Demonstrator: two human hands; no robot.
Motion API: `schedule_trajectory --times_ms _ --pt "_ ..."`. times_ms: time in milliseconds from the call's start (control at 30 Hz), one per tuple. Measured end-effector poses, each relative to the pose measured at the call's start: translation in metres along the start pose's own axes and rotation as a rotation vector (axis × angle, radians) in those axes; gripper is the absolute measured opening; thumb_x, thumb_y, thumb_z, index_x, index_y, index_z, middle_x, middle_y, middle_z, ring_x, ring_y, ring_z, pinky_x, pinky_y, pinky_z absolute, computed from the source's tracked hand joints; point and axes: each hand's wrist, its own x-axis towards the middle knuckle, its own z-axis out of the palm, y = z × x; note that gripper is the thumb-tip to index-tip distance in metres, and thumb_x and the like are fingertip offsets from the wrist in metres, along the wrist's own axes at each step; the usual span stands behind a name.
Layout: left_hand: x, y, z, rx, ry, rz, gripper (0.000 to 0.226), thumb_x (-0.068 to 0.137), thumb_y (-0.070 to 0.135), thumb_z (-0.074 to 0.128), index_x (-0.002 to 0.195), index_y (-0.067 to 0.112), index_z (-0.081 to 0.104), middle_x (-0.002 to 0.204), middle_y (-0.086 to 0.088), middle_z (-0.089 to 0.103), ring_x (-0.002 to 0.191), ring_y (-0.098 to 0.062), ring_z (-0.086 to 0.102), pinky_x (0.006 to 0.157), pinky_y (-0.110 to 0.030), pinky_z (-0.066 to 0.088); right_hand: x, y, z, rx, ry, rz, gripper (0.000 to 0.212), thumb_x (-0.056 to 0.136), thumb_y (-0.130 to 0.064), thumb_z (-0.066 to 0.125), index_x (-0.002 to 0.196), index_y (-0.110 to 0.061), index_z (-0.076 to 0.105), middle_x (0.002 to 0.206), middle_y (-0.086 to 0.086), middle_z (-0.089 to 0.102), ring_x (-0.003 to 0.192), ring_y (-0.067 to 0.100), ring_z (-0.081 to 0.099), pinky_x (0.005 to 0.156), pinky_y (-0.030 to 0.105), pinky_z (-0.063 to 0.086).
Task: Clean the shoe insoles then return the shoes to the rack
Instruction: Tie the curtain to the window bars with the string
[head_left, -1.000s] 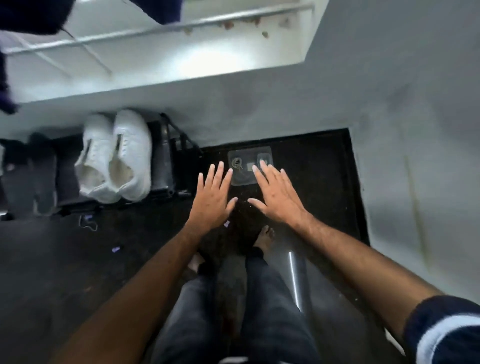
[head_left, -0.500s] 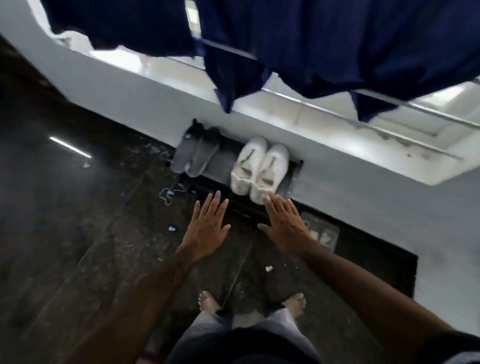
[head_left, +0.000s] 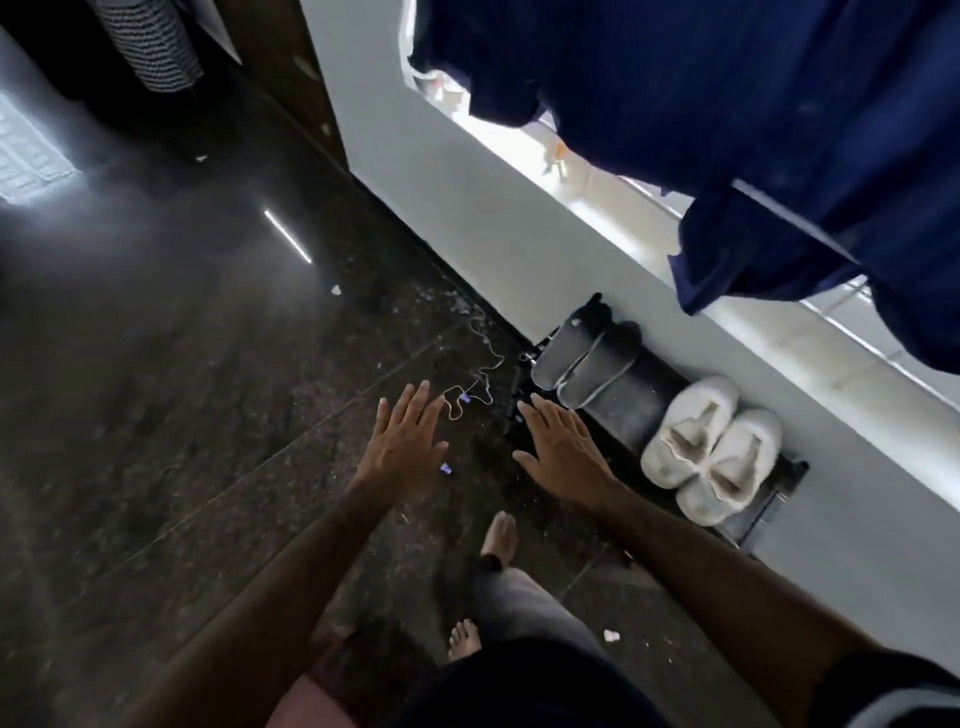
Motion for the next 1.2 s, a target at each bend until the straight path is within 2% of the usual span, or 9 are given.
schedule_trajectory --times_ms 167,333,467,567,700,900,1067,1200 --pt "0.052 -0.050 -0.002 0.003 -0.029 -0.029 0.070 0.100 0.036 0.054 0.159 0.014 0.023 0.170 -0.010 0.006 0.157 -0.027 -0.001 0.125 -0.055 0.003 0.085 0.000 0.018 0.044 -0.053 -0.007 0.077 0.097 -0.047 0.053 0.158 -0.014 0.021 0.165 0.010 0.021 0.153 0.028 0.018 0.124 0.049 0.017" --pt "0.122 -0.094 0.003 -0.010 -0.128 -0.050 0.068 0.099 0.034 0.054 0.158 0.013 0.026 0.169 -0.012 0.010 0.157 -0.029 0.003 0.125 -0.056 0.004 0.173 0.004 0.045 0.095 -0.166 0.056 0.076 0.096 -0.045 0.054 0.157 -0.014 0.023 0.164 0.011 0.022 0.152 0.028 0.020 0.124 0.047 0.018" --pt "0.190 -0.129 0.026 0.011 -0.185 -0.039 0.067 0.100 0.035 0.053 0.157 0.013 0.028 0.168 -0.012 0.014 0.157 -0.029 0.008 0.124 -0.056 0.007 0.242 0.012 0.077 0.114 -0.247 0.090 0.074 0.094 -0.042 0.058 0.155 -0.011 0.029 0.162 0.014 0.028 0.150 0.030 0.026 0.122 0.045 0.024" --pt "0.241 -0.153 0.057 0.000 -0.232 -0.043 0.065 0.100 0.035 0.052 0.156 0.013 0.029 0.167 -0.013 0.018 0.156 -0.030 0.012 0.124 -0.058 0.013 0.293 0.022 0.108 0.168 -0.283 0.198 0.073 0.093 -0.037 0.061 0.153 -0.009 0.032 0.158 0.014 0.032 0.145 0.034 0.033 0.118 0.045 0.031" --pt "0.307 -0.193 0.131 -0.019 -0.305 -0.046 0.064 0.100 0.035 0.050 0.157 0.015 0.028 0.168 -0.009 0.019 0.156 -0.027 0.014 0.124 -0.054 0.013 0.361 0.041 0.178 0.256 -0.290 0.358 0.065 0.094 -0.032 0.061 0.148 -0.007 0.036 0.146 0.014 0.042 0.131 0.039 0.044 0.108 0.047 0.041" --pt "0.413 -0.268 0.300 0.027 -0.416 0.021 0.070 0.098 0.035 0.055 0.158 0.015 0.025 0.168 -0.008 0.018 0.156 -0.026 0.013 0.125 -0.054 0.015 0.478 0.096 0.333 0.400 -0.267 0.624 0.049 0.093 -0.025 0.062 0.136 -0.005 0.049 0.137 0.020 0.050 0.128 0.039 0.046 0.111 0.044 0.035" --pt "0.482 -0.318 0.433 0.070 -0.491 0.106 0.075 0.094 0.032 0.057 0.159 0.012 0.024 0.167 -0.010 0.020 0.155 -0.029 0.015 0.122 -0.058 0.018 0.551 0.154 0.467 0.421 -0.248 0.746 0.039 0.088 -0.023 0.065 0.122 -0.006 0.058 0.129 0.019 0.060 0.124 0.037 0.053 0.104 0.043 0.041" --pt "0.511 -0.344 0.512 0.051 -0.536 0.139 0.072 0.097 0.030 0.053 0.159 0.012 0.021 0.168 -0.010 0.015 0.156 -0.030 0.010 0.123 -0.057 0.012 0.593 0.188 0.536 0.396 -0.253 0.805 0.042 0.090 -0.031 0.065 0.126 -0.008 0.060 0.133 0.017 0.058 0.126 0.035 0.053 0.102 0.039 0.040"
